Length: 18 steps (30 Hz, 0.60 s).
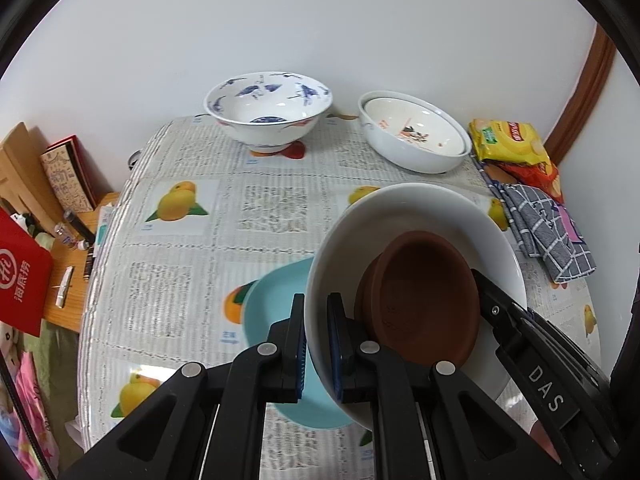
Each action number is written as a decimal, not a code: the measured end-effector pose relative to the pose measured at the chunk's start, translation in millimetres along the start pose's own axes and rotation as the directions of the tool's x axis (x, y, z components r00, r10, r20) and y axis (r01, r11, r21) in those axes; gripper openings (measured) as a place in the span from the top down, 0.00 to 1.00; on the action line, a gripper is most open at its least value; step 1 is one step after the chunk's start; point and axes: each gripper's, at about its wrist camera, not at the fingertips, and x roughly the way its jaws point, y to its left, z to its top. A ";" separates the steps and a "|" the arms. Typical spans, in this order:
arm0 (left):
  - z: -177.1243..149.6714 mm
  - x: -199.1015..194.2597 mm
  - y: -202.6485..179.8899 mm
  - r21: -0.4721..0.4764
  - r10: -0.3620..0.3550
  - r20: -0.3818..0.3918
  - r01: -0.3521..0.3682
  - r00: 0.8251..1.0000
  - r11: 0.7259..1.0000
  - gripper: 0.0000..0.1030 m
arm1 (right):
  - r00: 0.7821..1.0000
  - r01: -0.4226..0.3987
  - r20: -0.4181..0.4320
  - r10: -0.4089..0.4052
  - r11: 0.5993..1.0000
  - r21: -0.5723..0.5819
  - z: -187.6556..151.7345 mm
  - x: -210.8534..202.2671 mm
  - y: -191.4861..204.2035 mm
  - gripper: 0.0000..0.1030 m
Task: Organize plates and bowls
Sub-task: 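Lower the white bowl onto the blue plate with both grippers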
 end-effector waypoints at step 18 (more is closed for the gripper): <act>-9.0 33.0 34.3 -0.033 0.028 -0.057 -0.030 0.998 0.999 0.90 | 0.997 0.002 -0.073 -0.004 1.000 -0.022 -16.5 43.6 22.3 0.90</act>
